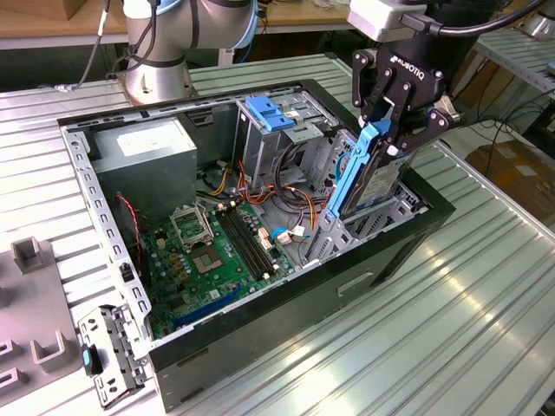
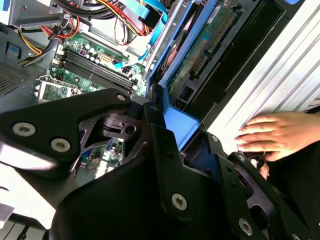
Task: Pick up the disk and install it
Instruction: 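Insert the disk into the insertion slot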
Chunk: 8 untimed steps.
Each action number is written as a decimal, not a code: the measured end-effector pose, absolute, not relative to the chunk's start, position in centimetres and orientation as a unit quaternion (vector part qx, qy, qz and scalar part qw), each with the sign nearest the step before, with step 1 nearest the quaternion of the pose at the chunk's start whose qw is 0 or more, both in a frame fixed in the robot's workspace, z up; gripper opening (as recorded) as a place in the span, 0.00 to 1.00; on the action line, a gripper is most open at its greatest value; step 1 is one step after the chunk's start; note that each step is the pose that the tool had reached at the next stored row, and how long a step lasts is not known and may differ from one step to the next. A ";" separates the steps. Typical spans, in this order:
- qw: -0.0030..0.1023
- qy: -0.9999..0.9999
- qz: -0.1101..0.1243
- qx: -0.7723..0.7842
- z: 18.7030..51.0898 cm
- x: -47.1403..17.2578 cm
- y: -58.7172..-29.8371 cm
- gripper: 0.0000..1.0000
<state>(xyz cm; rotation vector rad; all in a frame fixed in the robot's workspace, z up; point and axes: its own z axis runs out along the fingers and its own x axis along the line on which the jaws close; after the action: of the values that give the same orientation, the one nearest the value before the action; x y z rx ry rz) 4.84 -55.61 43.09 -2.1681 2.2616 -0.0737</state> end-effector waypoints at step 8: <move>0.004 0.722 -0.023 -0.692 42.6 4.8 -55.6 0.37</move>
<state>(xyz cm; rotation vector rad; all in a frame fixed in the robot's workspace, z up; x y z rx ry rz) 4.84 -55.63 42.62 -2.1684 2.2619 -0.0734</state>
